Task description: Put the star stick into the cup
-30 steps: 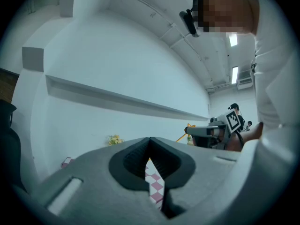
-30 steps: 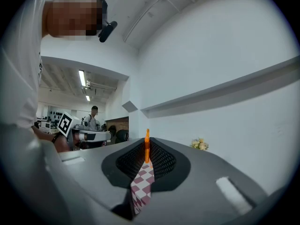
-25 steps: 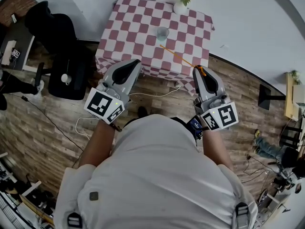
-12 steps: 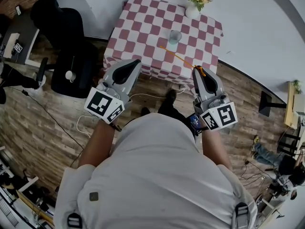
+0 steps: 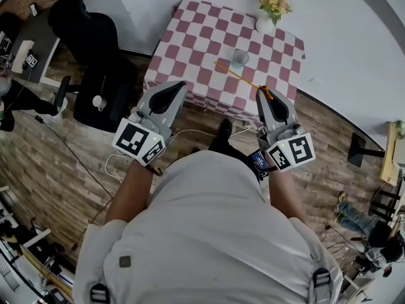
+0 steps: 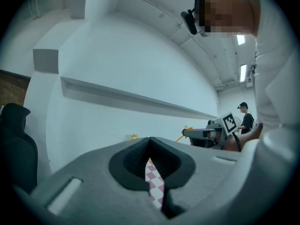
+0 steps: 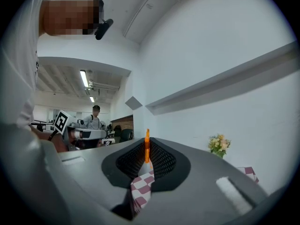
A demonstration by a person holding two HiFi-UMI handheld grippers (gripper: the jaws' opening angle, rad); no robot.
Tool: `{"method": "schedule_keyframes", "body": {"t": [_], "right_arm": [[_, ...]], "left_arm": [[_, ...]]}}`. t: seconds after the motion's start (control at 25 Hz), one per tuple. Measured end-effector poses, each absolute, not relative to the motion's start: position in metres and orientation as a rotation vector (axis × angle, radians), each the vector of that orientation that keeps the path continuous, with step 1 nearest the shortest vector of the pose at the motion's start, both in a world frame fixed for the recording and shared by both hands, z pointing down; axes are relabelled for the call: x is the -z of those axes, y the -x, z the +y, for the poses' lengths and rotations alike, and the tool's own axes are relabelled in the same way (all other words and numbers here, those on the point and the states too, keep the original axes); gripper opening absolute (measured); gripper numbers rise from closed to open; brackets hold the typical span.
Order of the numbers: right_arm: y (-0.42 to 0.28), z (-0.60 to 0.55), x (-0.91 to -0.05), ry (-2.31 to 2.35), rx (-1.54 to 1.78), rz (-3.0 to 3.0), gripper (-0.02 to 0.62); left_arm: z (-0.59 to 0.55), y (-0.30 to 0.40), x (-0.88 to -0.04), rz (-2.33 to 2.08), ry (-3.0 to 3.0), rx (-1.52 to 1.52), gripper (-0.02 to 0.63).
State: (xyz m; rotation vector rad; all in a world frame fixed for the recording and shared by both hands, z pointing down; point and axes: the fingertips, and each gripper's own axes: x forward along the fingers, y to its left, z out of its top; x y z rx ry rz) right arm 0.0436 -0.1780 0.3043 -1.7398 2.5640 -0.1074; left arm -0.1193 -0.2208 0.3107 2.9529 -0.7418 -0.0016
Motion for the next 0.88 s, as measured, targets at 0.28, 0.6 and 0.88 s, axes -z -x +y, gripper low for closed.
{"method": "schedule_keyframes", "body": {"t": [0.28,0.6,0.88], "right_arm": [[-0.075,-0.204,-0.313,1.748,0.137,2.570,0.029],[-0.118,-0.242,-0.332,1.771,0.207,2.585,0.029],[-0.156,-0.264,-0.358,1.795,0.298,2.590,0.029]], "left_arm": [[-0.245,0.091,-0.316,-0.744,-2.937,-0.018,0.002],[-0.281,0.051,-0.335,-0.735,-2.894,-0.061,0.002],[-0.301,0.014,-0.357,-0.712,-2.848,-0.110,0.002]]}}
